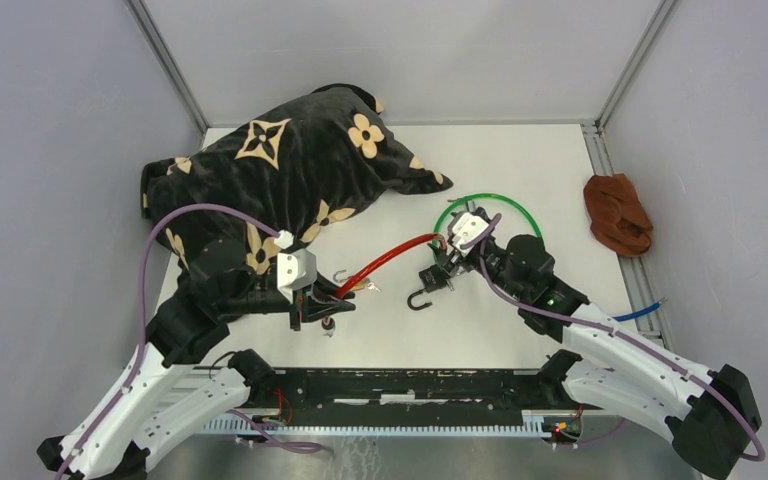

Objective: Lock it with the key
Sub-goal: Pick up the lock from the center of the board.

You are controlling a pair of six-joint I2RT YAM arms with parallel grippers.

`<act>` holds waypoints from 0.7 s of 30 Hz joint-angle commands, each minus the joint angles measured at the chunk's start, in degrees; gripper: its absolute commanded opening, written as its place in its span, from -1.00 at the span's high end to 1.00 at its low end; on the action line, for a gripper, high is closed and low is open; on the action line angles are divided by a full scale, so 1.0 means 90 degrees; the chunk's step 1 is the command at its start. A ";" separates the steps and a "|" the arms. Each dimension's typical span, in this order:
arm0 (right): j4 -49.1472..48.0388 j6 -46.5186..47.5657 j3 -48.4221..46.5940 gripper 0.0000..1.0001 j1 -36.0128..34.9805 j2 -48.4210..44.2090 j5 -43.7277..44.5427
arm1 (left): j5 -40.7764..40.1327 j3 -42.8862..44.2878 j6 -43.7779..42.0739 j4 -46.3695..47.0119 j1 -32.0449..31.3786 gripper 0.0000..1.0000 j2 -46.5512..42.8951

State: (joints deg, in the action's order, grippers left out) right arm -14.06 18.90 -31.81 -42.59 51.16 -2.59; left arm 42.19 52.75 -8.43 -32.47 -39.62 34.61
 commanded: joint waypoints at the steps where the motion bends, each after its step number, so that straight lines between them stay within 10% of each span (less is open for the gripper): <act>1: -0.0526 -0.0161 0.0073 -0.53 0.0087 -0.0222 0.0024 | 0.0145 0.0034 0.0147 0.0658 0.0027 0.96 -0.0129; 15: -0.0916 -0.0333 0.0068 0.10 0.0176 0.0122 0.0012 | 0.0254 -0.0051 0.0313 0.0854 0.0024 0.96 -0.0183; 18: -0.1020 -0.0459 0.0102 0.86 0.0228 0.0158 0.0044 | 0.0201 -0.0058 0.0359 0.0854 0.0035 0.96 -0.0207; 21: -0.0924 -0.0875 -0.0111 1.00 0.0271 0.0096 -0.0013 | -0.0251 -0.0206 0.0503 0.0888 0.0038 0.93 -0.0284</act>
State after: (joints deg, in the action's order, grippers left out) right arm -19.79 15.66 -30.87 -41.10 52.62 -3.05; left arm 42.11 51.42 -6.17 -29.89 -39.48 33.65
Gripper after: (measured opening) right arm 0.070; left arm 0.168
